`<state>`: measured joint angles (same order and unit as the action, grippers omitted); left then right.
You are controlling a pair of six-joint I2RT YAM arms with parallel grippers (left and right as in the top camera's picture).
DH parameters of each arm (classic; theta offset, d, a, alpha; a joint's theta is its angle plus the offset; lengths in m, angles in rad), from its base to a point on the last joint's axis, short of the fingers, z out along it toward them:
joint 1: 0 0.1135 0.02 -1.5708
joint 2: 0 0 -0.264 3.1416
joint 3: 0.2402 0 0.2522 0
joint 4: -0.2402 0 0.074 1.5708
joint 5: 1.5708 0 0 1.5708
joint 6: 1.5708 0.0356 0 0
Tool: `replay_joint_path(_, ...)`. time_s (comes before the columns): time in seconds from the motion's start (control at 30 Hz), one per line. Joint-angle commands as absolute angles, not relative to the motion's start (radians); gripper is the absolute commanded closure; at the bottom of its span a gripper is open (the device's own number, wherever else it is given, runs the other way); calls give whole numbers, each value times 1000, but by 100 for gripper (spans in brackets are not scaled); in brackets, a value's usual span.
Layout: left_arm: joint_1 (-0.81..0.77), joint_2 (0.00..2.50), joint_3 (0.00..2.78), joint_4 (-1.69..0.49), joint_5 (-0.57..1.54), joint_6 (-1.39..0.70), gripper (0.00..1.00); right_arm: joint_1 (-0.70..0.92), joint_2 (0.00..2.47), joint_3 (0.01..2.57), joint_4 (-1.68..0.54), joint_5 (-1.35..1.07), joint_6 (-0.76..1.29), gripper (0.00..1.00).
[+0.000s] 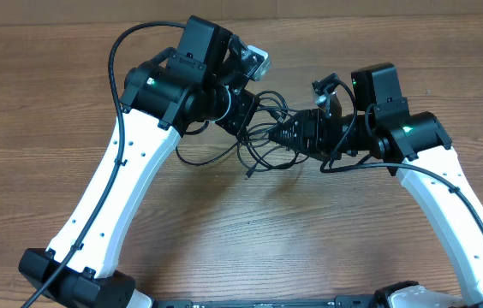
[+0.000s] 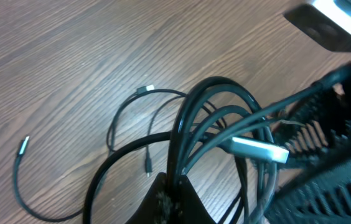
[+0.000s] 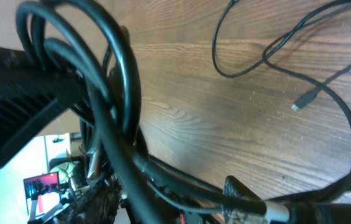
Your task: Untangle cables
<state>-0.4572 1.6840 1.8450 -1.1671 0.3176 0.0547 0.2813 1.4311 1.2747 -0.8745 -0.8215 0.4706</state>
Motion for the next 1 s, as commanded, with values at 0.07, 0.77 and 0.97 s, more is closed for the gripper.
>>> replay_joint_path(0.07, -463, 1666, 1870, -1178, 169, 1, 96, 281, 1422, 1275, -957, -798, 467, 49)
replay_joint_path(0.77, -462, 1666, 1870, -1105, 539, -4, 96, 292, 1422, 1275, -891, -807, 669, 48)
replay_joint_path(0.97, -462, 1666, 1870, -1088, 589, -8, 96, 314, 1422, 1275, -890, -712, 817, 51)
